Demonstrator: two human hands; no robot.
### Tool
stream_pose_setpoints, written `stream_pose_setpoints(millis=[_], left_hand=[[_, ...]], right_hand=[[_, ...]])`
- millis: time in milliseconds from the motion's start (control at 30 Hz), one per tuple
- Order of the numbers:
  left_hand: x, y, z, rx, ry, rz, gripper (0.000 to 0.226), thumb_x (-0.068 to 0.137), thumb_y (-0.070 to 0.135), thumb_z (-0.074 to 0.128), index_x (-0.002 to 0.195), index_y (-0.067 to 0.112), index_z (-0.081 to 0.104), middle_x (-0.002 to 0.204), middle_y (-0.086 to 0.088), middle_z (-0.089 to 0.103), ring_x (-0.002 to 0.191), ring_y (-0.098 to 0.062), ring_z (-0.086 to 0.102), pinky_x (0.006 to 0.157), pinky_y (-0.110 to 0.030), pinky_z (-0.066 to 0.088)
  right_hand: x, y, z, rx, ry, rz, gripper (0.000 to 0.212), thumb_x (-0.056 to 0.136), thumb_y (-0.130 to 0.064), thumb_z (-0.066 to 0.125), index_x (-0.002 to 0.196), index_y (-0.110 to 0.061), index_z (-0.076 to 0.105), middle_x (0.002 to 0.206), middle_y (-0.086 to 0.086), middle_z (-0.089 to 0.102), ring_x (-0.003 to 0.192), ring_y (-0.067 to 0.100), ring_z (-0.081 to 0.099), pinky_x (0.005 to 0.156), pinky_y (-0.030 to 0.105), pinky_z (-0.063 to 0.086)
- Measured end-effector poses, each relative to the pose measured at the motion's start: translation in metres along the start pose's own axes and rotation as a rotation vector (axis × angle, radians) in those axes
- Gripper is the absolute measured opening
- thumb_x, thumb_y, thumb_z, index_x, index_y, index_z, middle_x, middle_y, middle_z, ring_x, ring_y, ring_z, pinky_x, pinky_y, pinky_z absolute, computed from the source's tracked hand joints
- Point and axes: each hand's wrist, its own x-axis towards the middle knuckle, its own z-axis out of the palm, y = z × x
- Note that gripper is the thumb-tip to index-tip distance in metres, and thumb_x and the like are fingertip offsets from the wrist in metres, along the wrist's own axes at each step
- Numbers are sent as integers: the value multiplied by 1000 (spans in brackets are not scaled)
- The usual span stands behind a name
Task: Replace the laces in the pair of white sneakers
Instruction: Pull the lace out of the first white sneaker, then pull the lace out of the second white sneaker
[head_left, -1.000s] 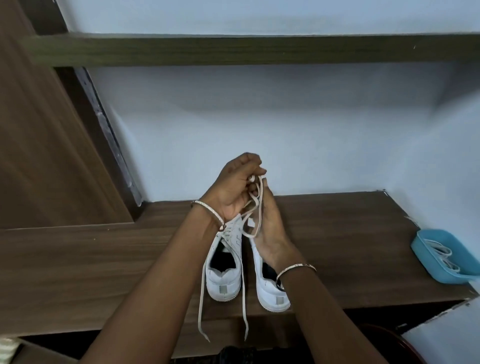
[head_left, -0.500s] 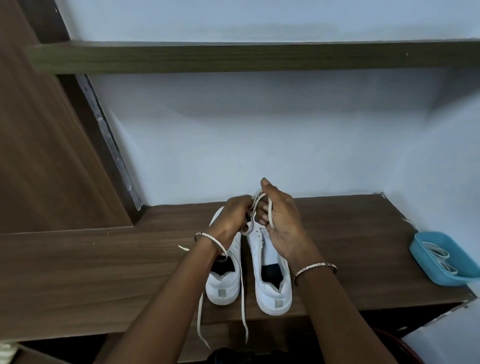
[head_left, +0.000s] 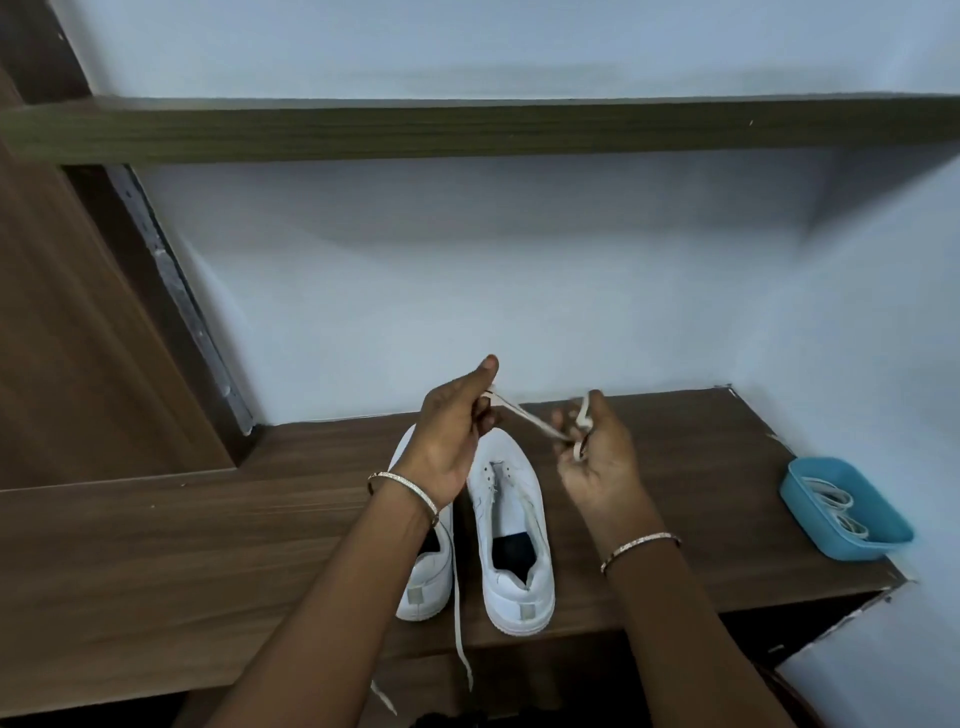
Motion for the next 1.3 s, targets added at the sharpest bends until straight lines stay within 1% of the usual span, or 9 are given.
stream_pose_setpoints(millis=[167,333,400,533,633,767,933,1067,1300], left_hand=[[-5,1,44,-459,-72,-175,25,92,22,65,73,10,55,71,-10,63,78,-23,68,91,-37,56],[-7,-3,73,-493,-109,-261,36,93,31,64,68,17,44,49,2,37,36,-9,37,42,-17,43],[-7,-10,84,-329,-86,-202,32,93,29,65,71,16,47,51,2,34,35,-9,31,40,-17,37],[-12,-43,100,108,-180,-91,30,92,25,68,70,15,50,60,-2,51,52,-14,53,57,-27,50],[-26,-86,107,411,-303,-138,14,92,22,68,86,11,60,73,-3,65,65,-15,62,64,-26,50],[-43,-160,118,598,-446,-277,4,92,12,66,89,10,63,80,-8,68,66,-12,60,64,-22,48],[-69,-239,137,703,-514,-477,12,96,18,62,84,18,59,80,-1,68,67,-12,62,65,-24,48],[-80,-288,136,778,-478,-520,16,96,18,60,80,19,59,87,-7,69,75,-18,64,69,-28,49],[-85,-337,123,925,-484,-567,16,94,26,60,79,30,63,106,-5,71,103,-25,66,96,-41,53]], right_hand=[[-17,24,-5,-262,-153,61,30,91,-21,48,61,-18,48,51,-1,36,33,6,26,37,16,13],[-38,-7,-11,-73,-387,106,33,101,-31,43,78,-14,59,78,2,63,75,12,61,71,25,51],[-42,-23,-31,-223,-390,178,39,102,-40,44,78,-15,60,68,2,60,60,11,61,53,23,53],[-41,-63,-83,-527,-147,43,24,100,-34,52,88,-17,62,48,-10,36,35,2,30,32,16,22],[-46,-98,-126,-569,152,-171,30,94,-34,63,107,-6,65,55,-8,54,40,0,45,38,15,36],[-69,-126,-189,-780,266,-251,38,92,-27,63,58,-16,73,45,-5,57,38,6,40,44,21,30],[-68,-122,-274,-992,522,-147,46,86,-37,67,49,-20,46,40,-5,42,38,11,36,39,22,27],[-55,-95,-338,-1133,579,80,44,82,-40,71,49,-17,53,43,-5,50,45,15,45,49,28,33],[-33,-67,-381,-1314,534,291,31,93,-24,64,112,0,69,103,15,70,89,27,62,80,39,52]])
